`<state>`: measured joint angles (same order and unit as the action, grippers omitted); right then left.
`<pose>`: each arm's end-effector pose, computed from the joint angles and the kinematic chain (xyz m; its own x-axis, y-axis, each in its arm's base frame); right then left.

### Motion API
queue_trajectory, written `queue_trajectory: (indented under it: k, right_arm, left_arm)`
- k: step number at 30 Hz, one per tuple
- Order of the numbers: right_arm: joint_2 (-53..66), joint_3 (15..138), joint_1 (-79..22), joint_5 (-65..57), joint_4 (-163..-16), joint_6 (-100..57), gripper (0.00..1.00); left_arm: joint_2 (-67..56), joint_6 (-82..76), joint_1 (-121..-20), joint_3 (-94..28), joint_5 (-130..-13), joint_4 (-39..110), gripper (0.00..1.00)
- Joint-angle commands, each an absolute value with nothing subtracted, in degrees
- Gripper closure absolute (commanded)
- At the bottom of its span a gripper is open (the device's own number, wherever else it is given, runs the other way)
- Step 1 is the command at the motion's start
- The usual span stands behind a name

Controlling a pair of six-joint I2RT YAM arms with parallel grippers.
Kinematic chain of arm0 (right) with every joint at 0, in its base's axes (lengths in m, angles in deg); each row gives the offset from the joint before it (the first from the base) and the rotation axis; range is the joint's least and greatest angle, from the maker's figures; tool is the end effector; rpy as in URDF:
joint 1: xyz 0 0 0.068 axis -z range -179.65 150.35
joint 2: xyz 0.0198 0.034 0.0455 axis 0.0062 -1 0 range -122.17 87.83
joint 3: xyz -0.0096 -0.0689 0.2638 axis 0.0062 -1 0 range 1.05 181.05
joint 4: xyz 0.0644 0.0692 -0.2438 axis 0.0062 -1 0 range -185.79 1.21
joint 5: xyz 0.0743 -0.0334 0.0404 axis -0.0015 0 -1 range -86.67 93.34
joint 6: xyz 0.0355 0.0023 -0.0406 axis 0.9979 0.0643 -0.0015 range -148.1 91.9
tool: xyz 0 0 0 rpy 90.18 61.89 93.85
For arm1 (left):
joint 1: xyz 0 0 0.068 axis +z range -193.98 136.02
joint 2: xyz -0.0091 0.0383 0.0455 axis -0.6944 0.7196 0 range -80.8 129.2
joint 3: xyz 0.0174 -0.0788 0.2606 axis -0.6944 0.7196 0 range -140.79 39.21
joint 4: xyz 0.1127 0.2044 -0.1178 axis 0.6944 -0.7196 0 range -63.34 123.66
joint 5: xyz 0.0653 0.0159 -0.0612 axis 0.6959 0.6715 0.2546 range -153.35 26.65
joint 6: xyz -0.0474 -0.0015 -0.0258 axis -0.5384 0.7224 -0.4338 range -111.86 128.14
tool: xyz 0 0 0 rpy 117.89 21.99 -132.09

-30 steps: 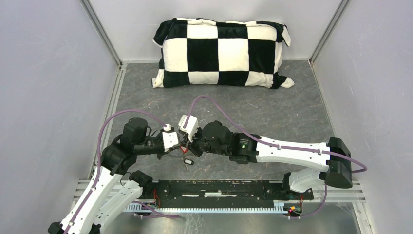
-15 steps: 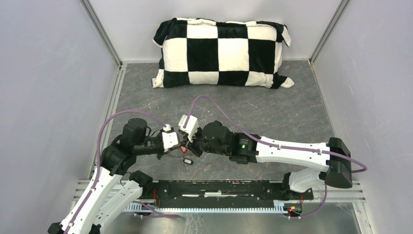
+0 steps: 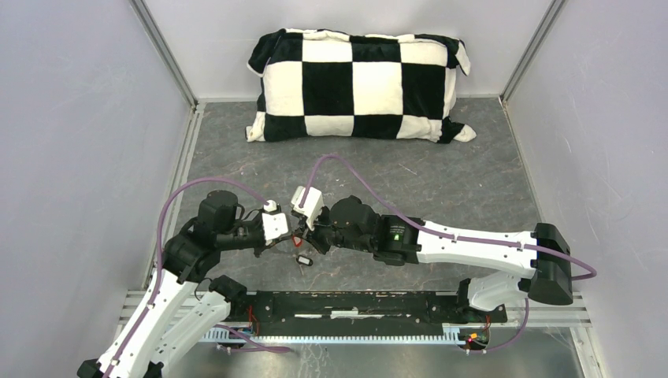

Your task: Put the keys on the keyring

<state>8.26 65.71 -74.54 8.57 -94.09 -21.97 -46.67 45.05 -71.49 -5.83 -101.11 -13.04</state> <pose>0.0884 0.3150 0.3302 -0.1899 -0.2950 -0.9364 -0.9241 0.3758 0.0690 0.0907 -0.0718 0.3071 0.0691 0.4993 -0.8637 0.9558 0.2150 0.2008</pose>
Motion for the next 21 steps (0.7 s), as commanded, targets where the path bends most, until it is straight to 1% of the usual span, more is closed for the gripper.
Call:
queue_trajectory:
  k: [1, 21]
  right_arm:
    - [9.7, 65.6, -74.8, 9.4, -91.9, -22.2, 1.00]
    - [6.4, 69.3, -74.8, 11.2, -92.2, -21.3, 1.00]
  left_arm:
    - [-46.8, 44.3, -71.8, -8.1, -101.9, -11.1, 0.98]
    - [-48.0, 46.2, -71.8, -7.7, -103.4, -11.2, 0.98]
